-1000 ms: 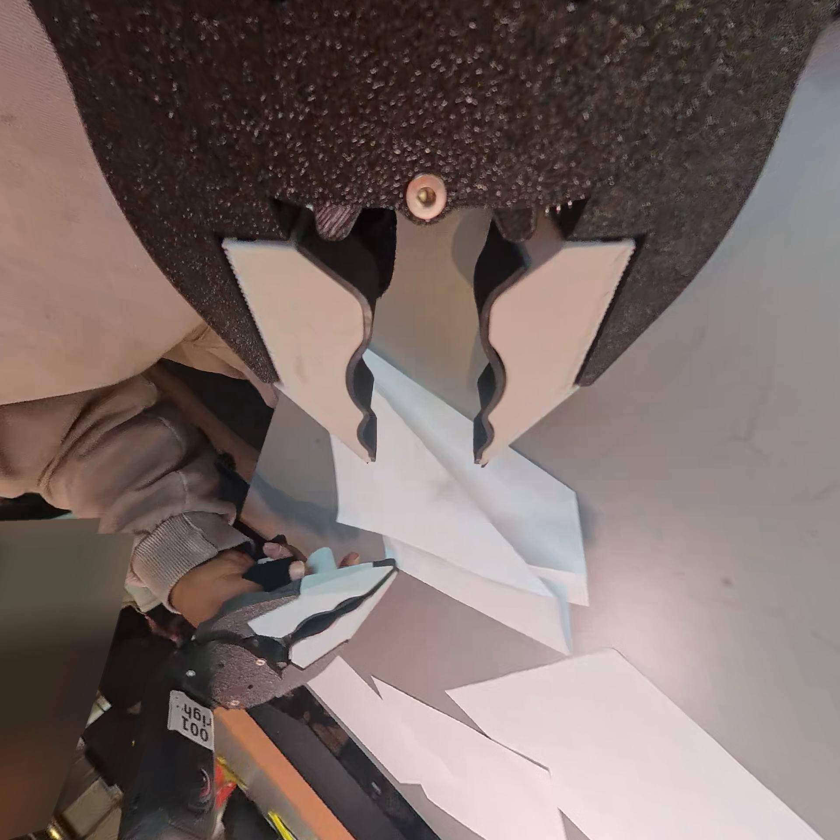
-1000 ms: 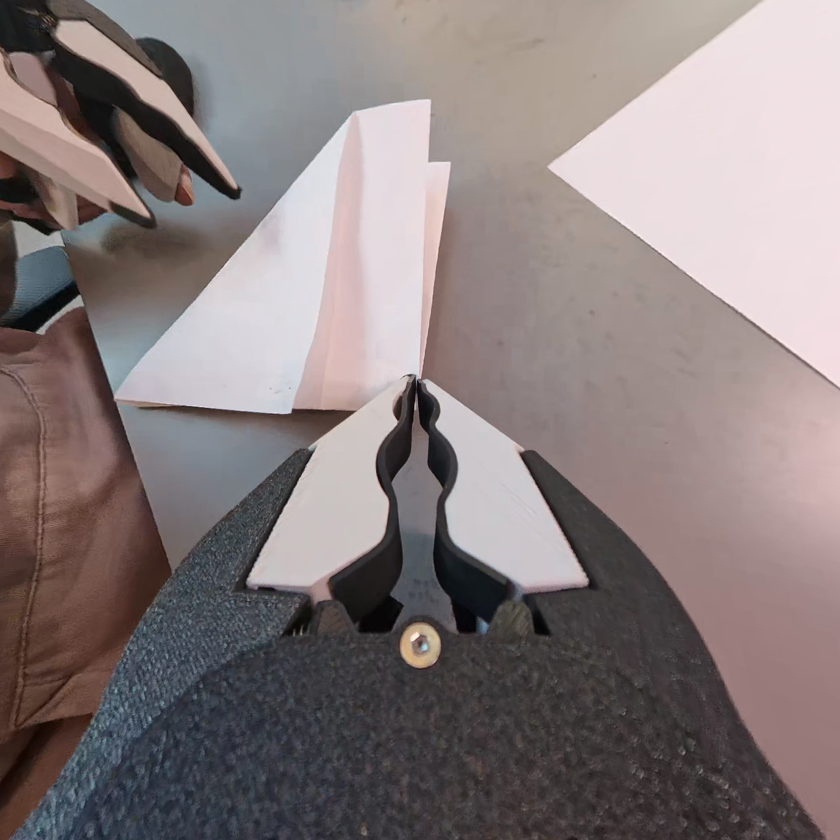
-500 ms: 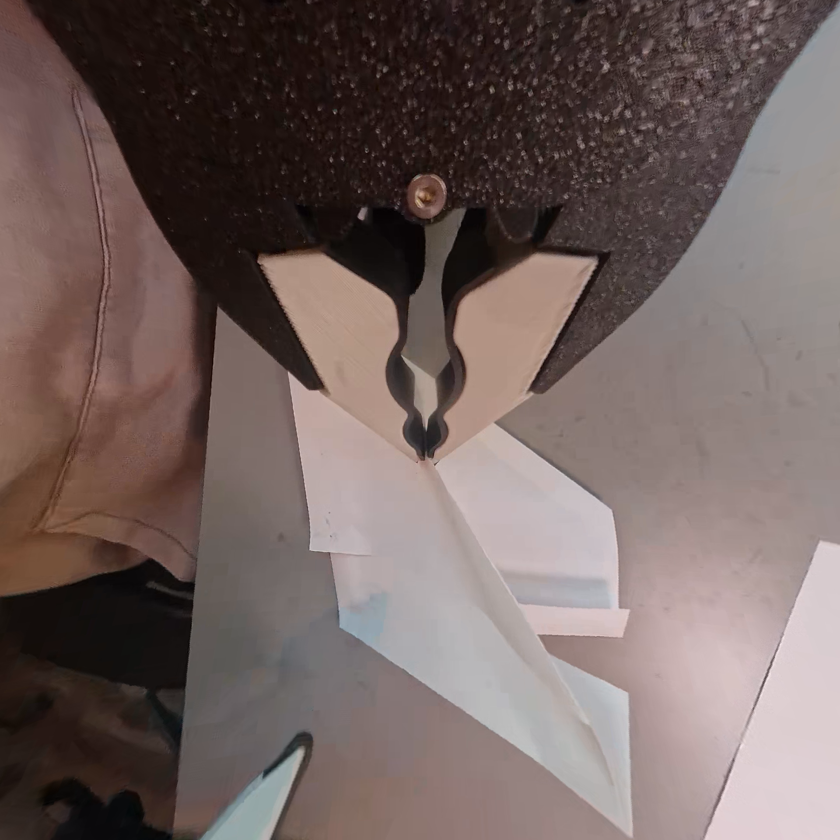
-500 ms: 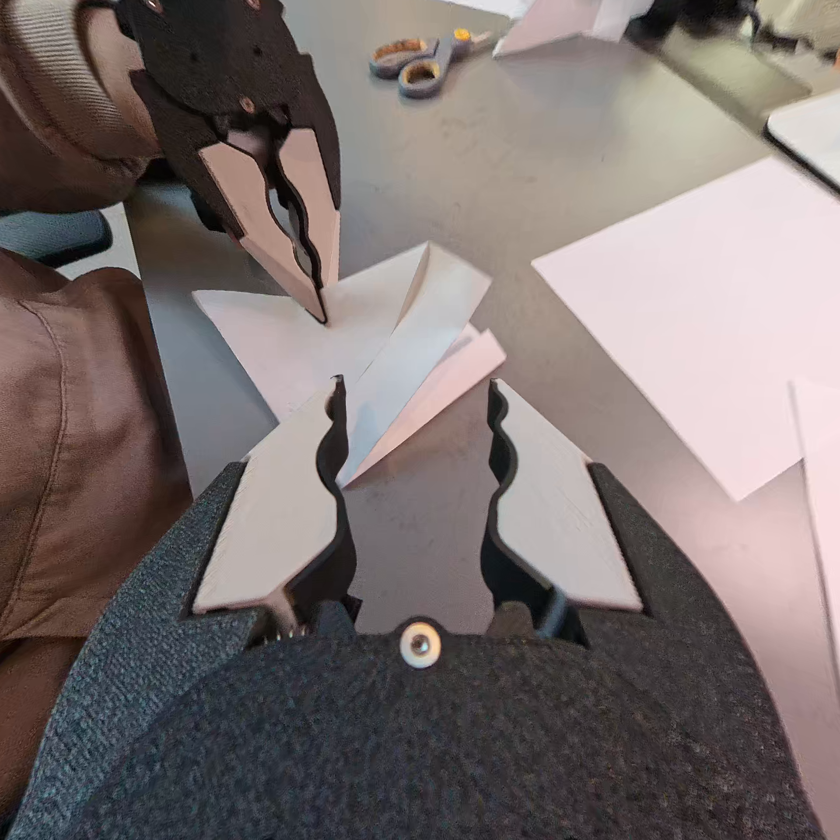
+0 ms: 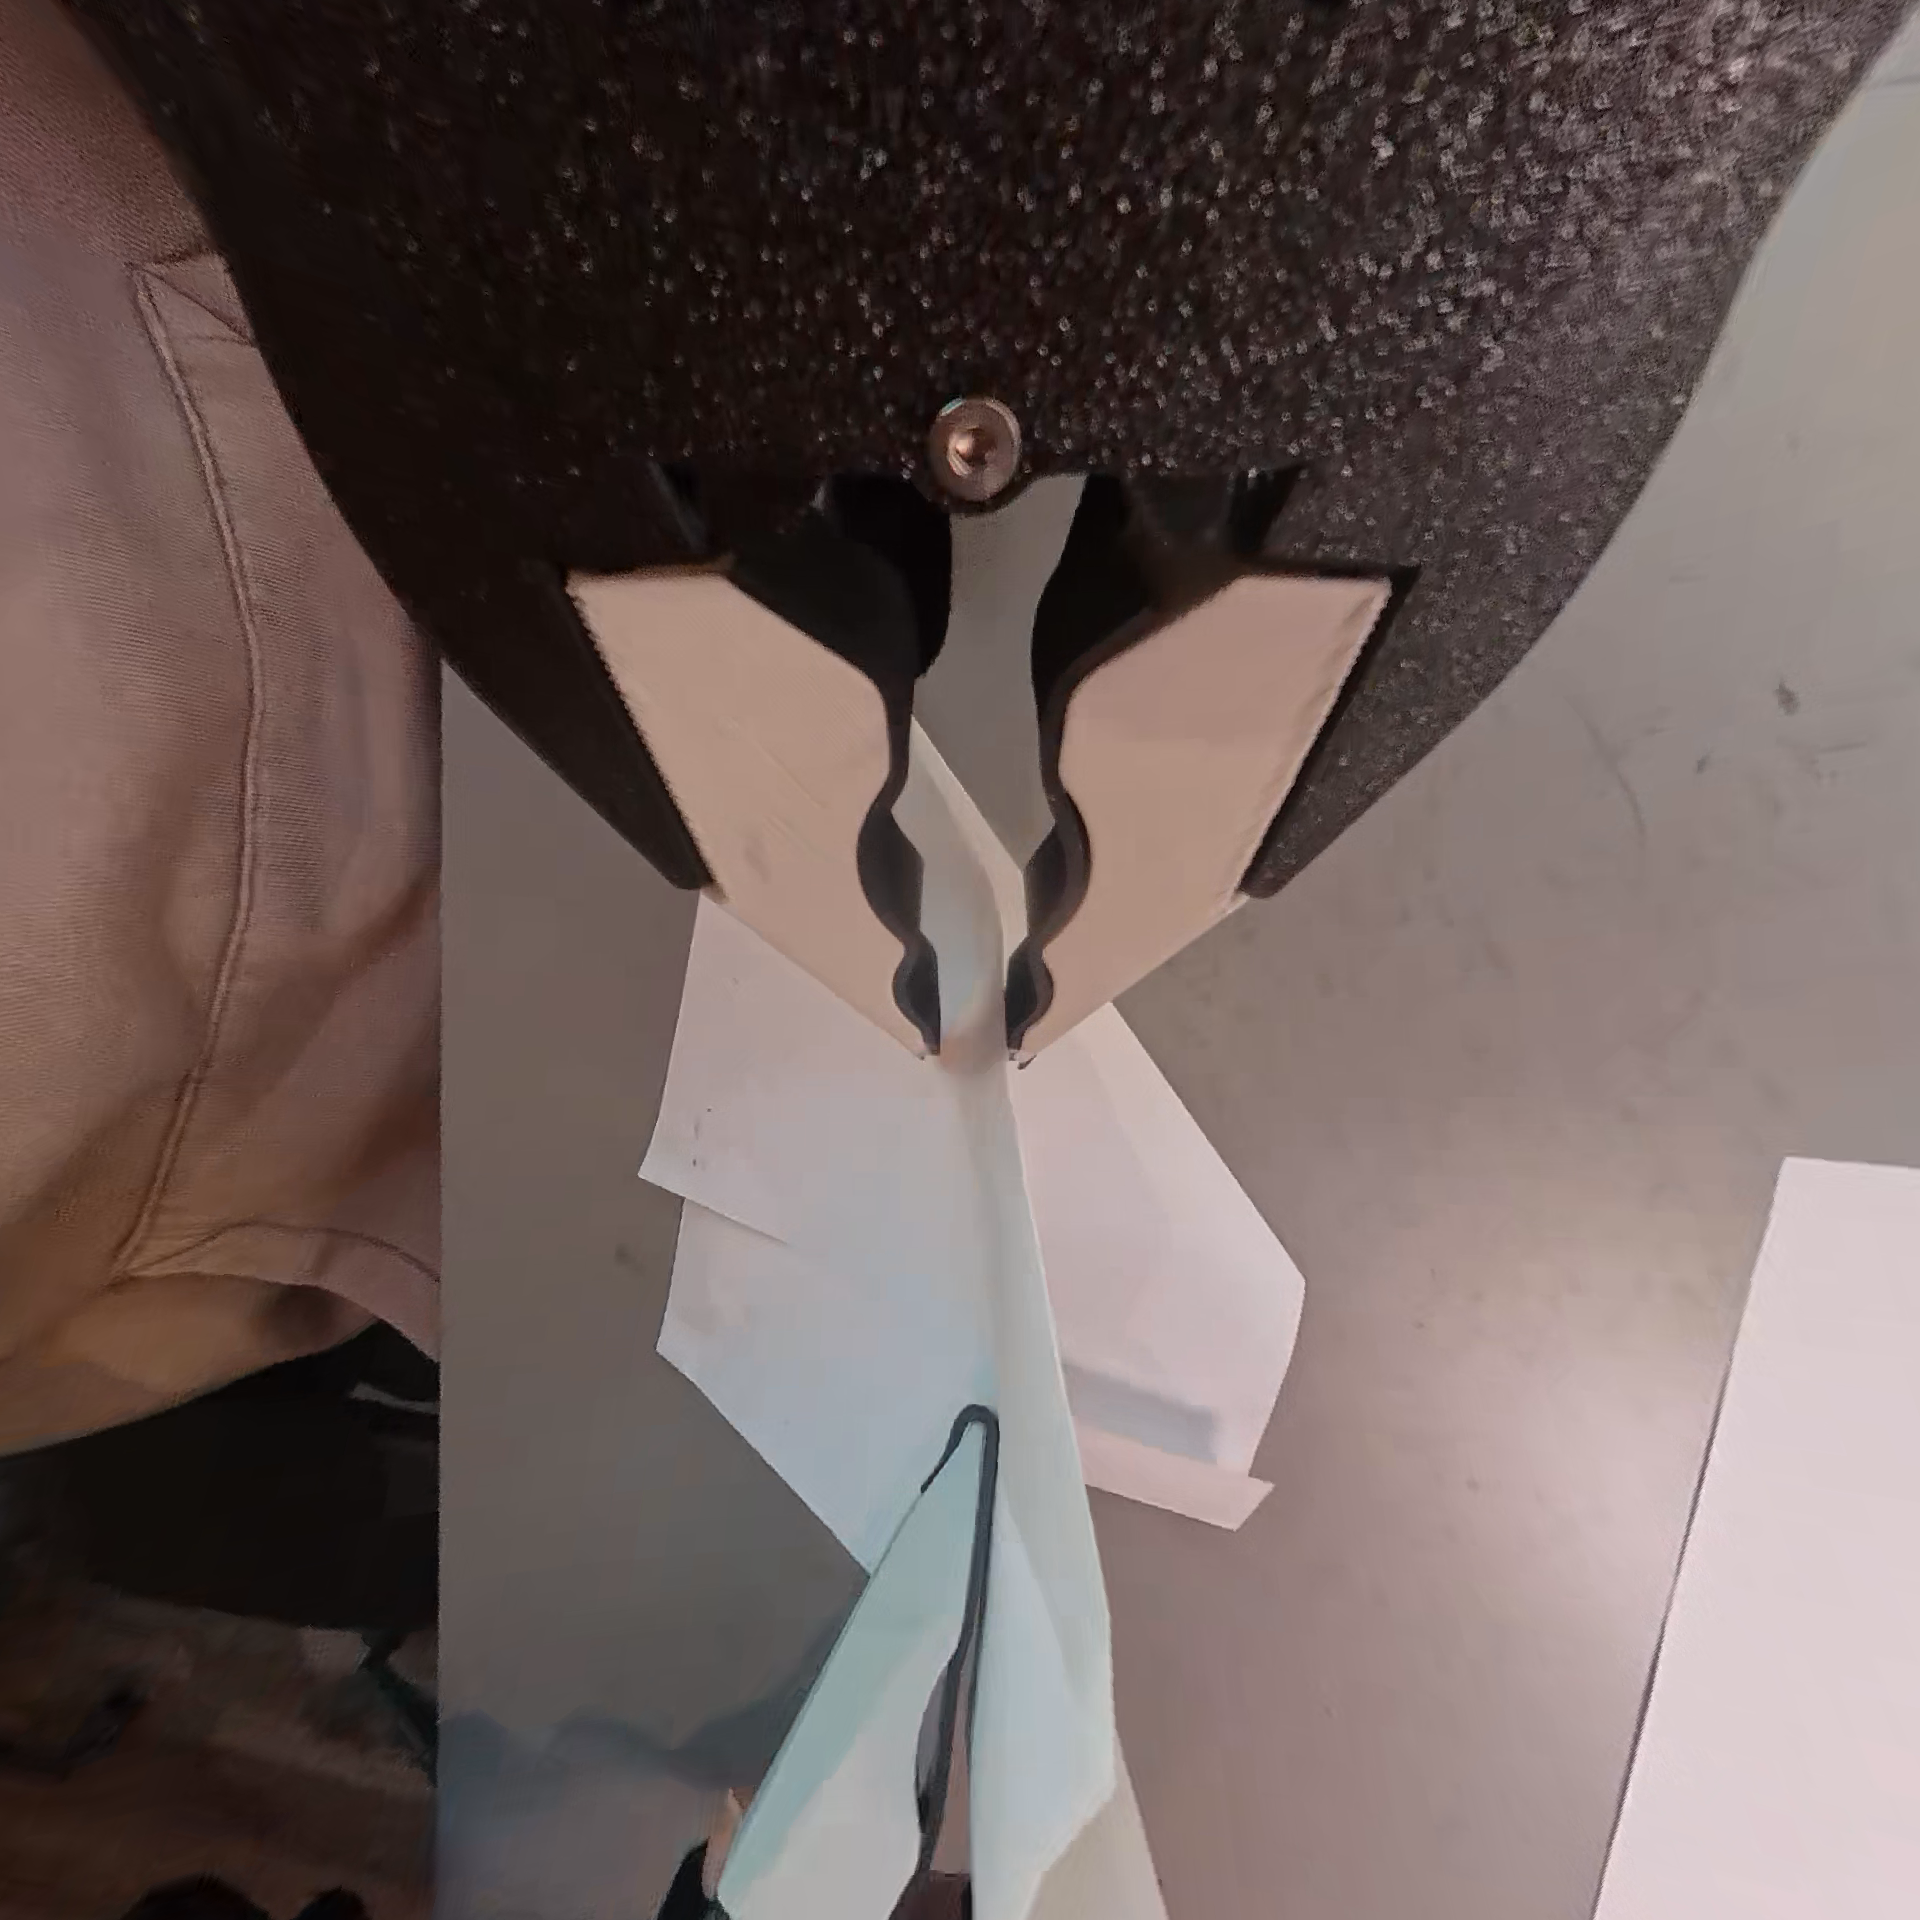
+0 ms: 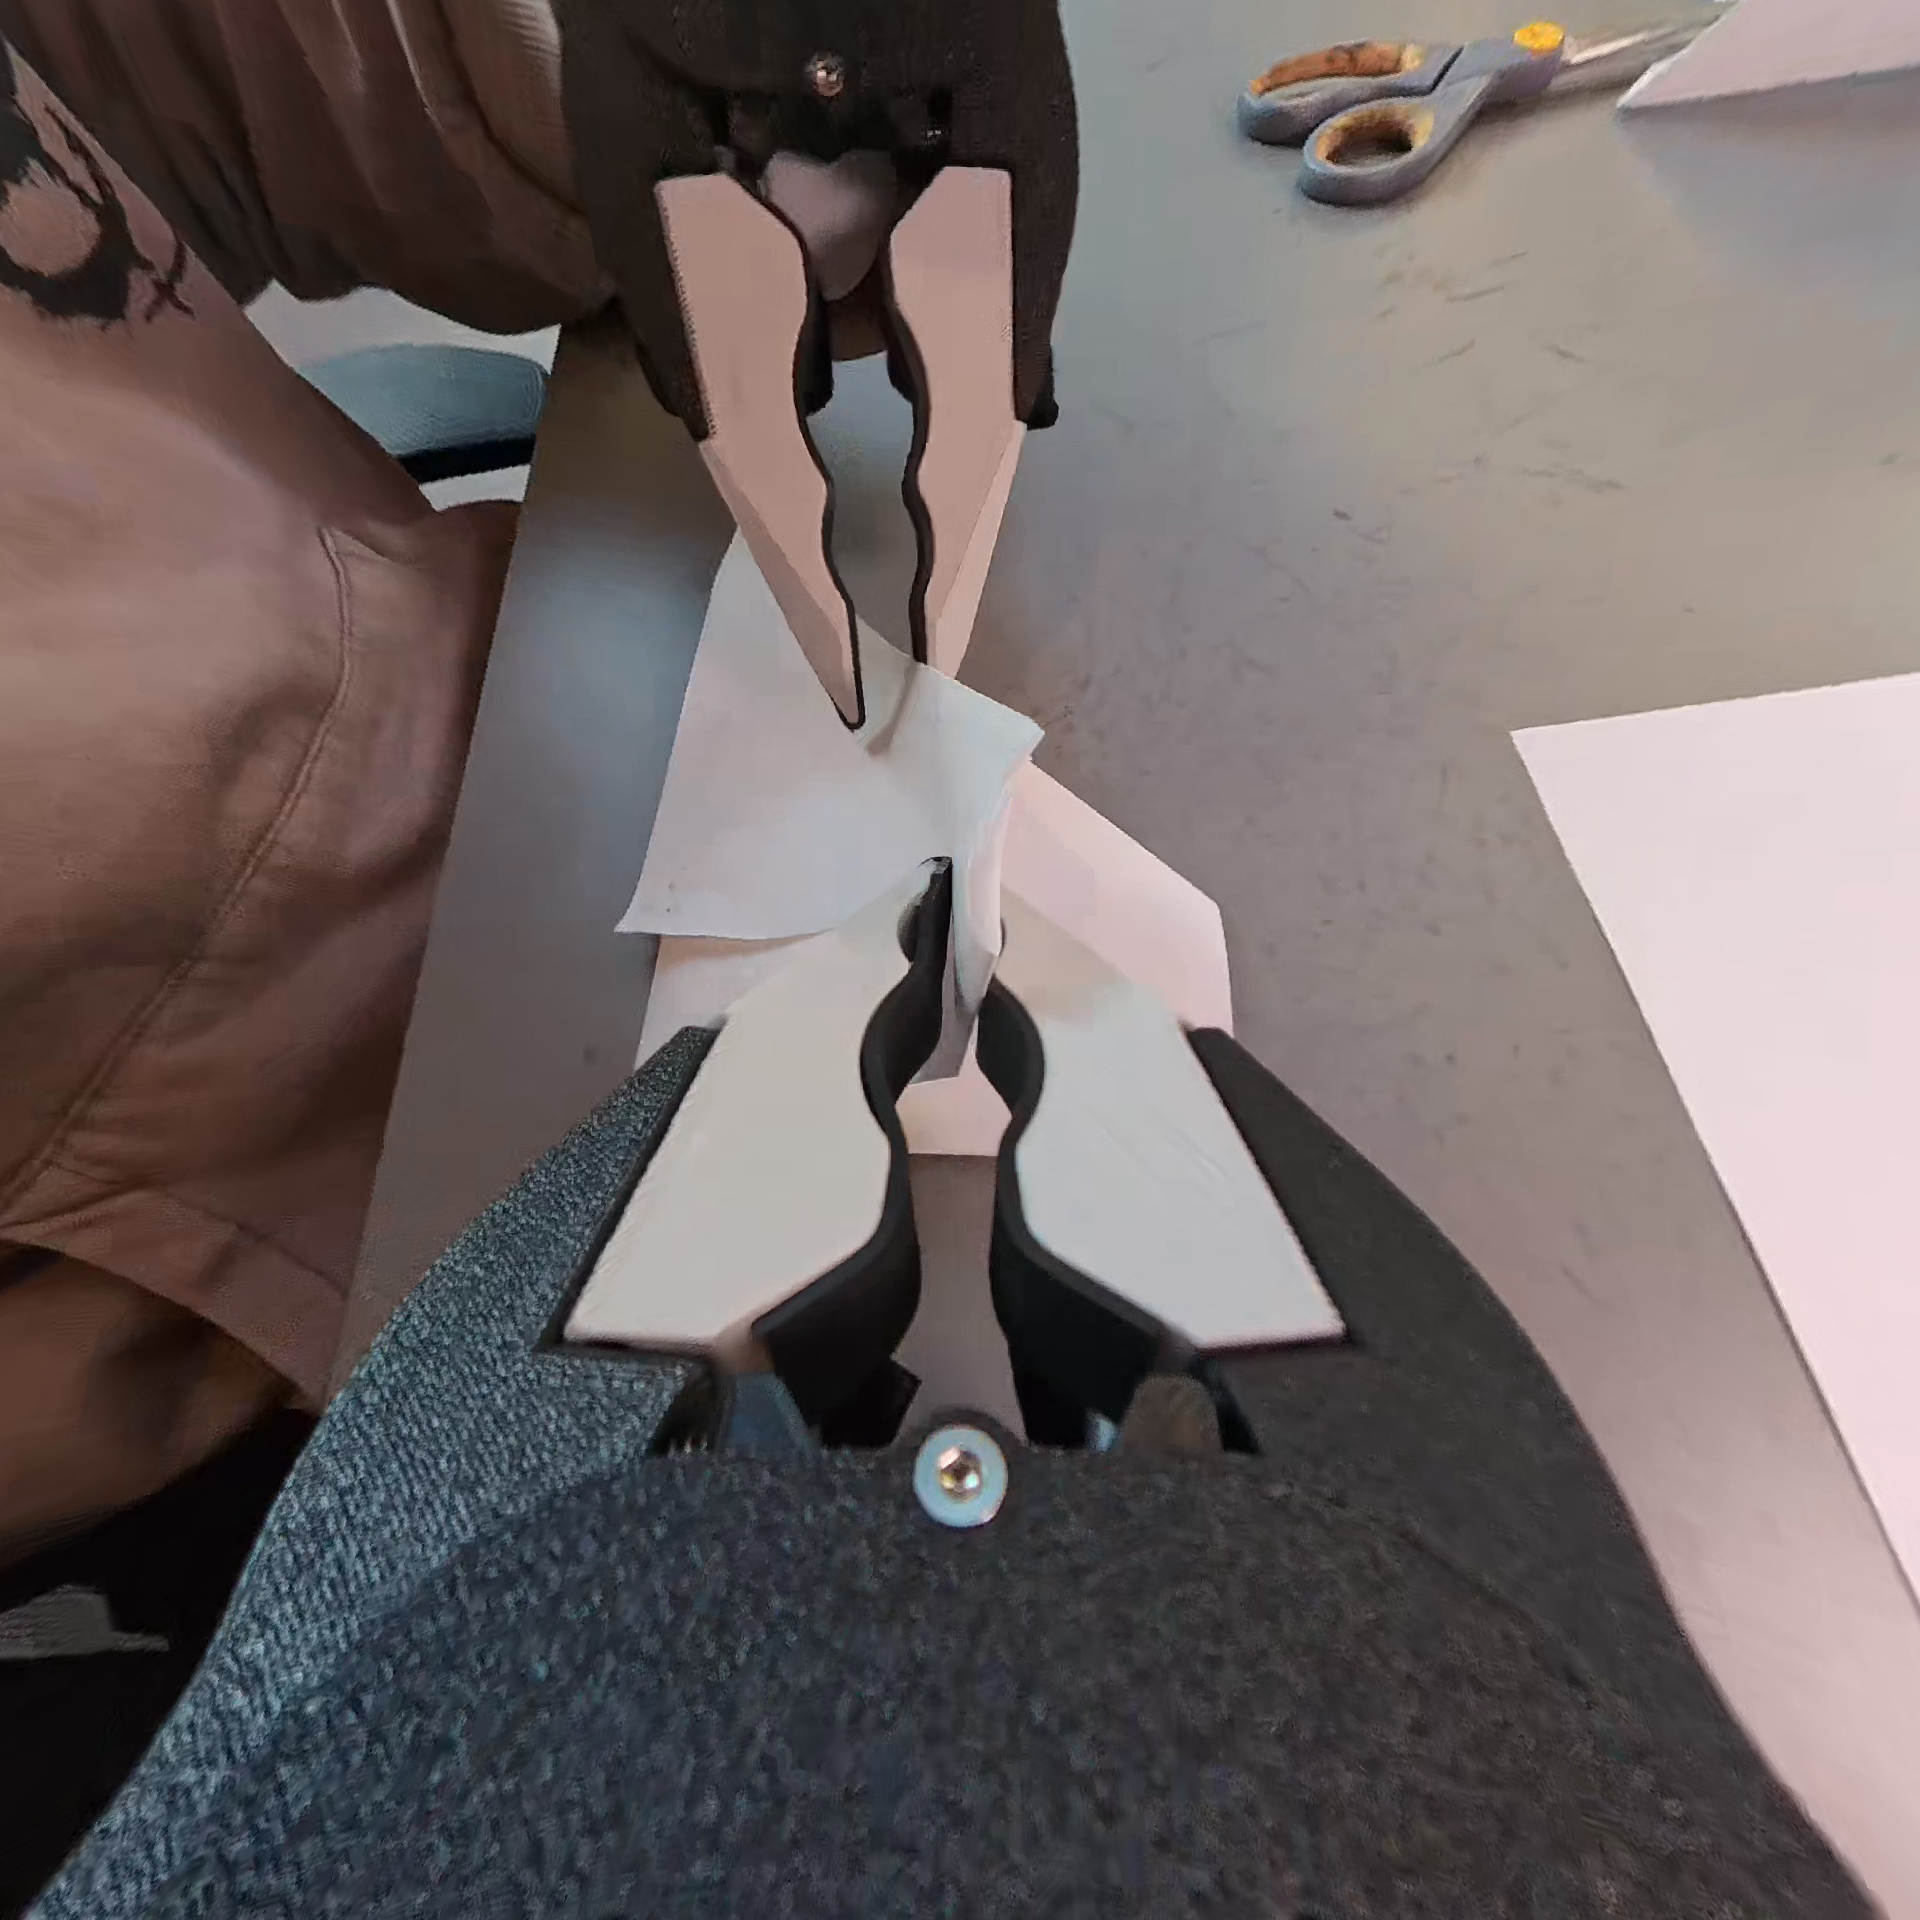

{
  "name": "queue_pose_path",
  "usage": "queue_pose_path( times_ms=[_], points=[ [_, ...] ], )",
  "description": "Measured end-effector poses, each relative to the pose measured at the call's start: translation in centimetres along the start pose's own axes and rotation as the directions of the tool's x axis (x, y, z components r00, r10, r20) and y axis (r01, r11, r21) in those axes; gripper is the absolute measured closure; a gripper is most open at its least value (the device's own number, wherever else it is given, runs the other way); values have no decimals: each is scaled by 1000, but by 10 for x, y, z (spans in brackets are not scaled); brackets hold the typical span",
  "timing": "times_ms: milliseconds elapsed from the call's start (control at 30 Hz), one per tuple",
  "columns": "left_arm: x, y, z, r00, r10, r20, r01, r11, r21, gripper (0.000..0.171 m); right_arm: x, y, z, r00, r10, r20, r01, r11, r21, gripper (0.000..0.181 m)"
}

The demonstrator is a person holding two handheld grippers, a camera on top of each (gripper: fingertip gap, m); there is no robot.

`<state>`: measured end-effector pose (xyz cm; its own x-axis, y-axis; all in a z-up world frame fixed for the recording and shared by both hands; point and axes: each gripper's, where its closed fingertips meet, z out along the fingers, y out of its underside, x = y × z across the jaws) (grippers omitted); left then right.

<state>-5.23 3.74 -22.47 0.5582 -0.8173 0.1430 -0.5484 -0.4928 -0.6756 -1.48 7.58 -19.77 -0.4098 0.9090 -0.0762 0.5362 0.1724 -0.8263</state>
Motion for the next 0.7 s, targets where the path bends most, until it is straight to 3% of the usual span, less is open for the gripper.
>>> queue_pose_path(
  times_ms=[267, 400, 533, 700],
  points=[
    [3, 21, 5, 999, 41, -16, -41, 999, -13, 164, -6, -5, 1, 926, -358, -120, 347, 932, -103, 181],
    [5, 18, 7, 989, 124, 76, -128, 991, 45, 171, -5, -4, -1, 815, -542, -204, 514, 840, -175, 181],
    [5, 20, 8, 921, 313, 231, -322, 947, 5, 171, -4, 8, 0, 679, -692, -246, 634, 721, -280, 181],
    [5, 21, 8, 800, 500, 333, -496, 862, -104, 171, -7, 22, 0, 635, -741, -218, 666, 668, -331, 181]
  ],
)
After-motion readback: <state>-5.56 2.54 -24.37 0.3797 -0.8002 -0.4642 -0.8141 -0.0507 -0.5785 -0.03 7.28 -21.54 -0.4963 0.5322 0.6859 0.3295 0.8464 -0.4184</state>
